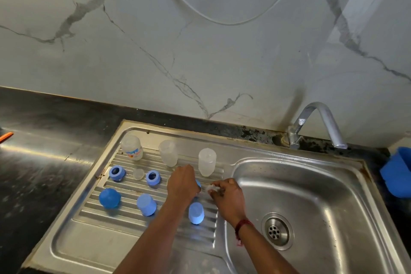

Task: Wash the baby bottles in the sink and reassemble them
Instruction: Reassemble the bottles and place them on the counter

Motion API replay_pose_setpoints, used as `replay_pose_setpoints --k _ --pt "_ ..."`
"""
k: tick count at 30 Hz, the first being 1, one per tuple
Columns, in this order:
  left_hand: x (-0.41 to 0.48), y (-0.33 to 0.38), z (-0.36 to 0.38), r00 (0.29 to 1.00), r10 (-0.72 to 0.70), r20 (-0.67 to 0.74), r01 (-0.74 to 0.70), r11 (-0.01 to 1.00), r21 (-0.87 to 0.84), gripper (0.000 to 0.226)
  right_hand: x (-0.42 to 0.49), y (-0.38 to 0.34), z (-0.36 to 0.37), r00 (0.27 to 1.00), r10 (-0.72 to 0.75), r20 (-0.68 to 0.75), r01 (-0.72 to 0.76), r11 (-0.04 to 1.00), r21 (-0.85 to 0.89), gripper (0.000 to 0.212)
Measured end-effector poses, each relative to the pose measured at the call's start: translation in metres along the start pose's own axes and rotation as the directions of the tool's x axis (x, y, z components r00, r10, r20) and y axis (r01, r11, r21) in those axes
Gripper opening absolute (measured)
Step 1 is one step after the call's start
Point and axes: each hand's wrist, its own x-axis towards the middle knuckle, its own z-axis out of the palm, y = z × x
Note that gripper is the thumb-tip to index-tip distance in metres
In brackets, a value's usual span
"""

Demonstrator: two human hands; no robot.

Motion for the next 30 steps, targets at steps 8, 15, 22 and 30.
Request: replay_pose_setpoints --k 8,15,22,30 --pt "-0.036 0.001 -0.032 0.979 0.079 -0.19 -0.152 0.898 -0.413 0.032 -0.022 -0.007 -0.026 0.98 0.197 0.033 -0.176 0.772 0.611 0.004" --pt "-0.076 0.023 -0.025 0.998 0.031 0.057 0.051 0.181 -0.982 0.024 -0.04 -0.013 -0.043 0.988 0.096 0.121 -0.155 0.622 0.768 0.025" --pt "-0.089 0.047 -0.008 0.975 0.004 0.222 0.206 -0.396 -0.895 0.019 -0.05 -0.017 -0.063 0.993 0.112 -0.034 -0.046 0.635 0.771 0.021" --pt "-0.087 0.066 0.002 0.963 -0.055 0.263 0.214 -0.435 -0.875 0.02 -0.051 -0.005 -0.088 0.999 0.04 0.008 -0.033 0.651 0.759 0.025"
